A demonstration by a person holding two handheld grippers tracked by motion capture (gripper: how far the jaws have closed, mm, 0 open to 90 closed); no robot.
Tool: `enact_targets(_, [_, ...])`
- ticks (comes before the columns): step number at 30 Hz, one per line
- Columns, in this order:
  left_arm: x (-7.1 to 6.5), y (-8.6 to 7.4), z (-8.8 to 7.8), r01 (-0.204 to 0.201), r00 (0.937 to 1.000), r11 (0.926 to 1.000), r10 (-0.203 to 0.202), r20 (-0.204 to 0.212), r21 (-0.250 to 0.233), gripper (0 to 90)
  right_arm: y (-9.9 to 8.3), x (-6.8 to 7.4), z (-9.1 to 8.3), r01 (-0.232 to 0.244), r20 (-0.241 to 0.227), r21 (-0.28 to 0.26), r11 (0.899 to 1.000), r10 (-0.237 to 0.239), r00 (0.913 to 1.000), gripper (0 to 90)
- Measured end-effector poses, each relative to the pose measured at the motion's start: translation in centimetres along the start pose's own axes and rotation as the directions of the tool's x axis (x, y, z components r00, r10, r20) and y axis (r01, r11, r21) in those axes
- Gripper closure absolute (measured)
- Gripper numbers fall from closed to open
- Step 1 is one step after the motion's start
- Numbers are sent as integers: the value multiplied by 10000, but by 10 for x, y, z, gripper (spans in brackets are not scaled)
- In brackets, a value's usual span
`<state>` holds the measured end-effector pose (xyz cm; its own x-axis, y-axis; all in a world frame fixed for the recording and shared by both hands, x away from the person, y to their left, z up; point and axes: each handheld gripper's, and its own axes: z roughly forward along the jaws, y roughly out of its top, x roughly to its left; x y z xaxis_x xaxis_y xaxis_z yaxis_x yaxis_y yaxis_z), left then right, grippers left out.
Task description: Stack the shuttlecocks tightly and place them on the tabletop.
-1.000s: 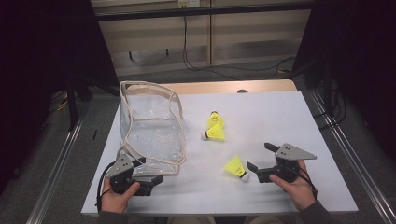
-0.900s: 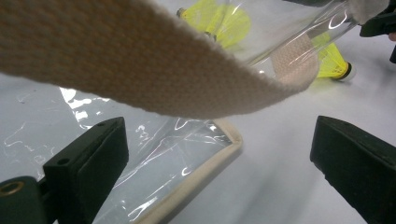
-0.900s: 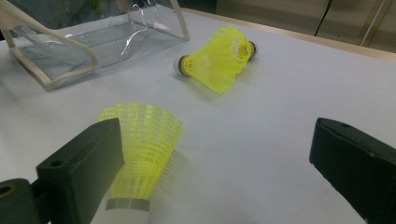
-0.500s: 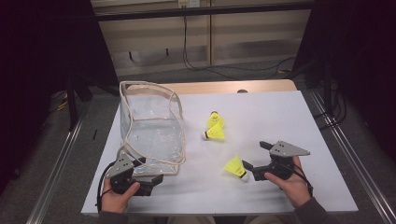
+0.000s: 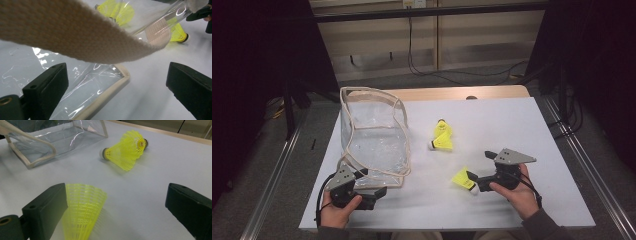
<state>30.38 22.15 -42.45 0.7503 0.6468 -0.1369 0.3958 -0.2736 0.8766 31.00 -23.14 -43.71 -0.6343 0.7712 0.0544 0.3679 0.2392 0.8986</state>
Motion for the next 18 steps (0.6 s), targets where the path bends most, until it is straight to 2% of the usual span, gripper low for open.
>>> enact_targets(10, [0, 0, 0, 31, 10000, 10000, -31, -7, 6, 39, 7, 4, 6, -38, -177, 164, 9999, 41, 9998, 57])
enact_targets(18, [0, 0, 0, 31, 10000, 10000, -31, -18, -6, 39, 12, 13, 16, -55, -794, 432, 9991, 90, 9968, 138])
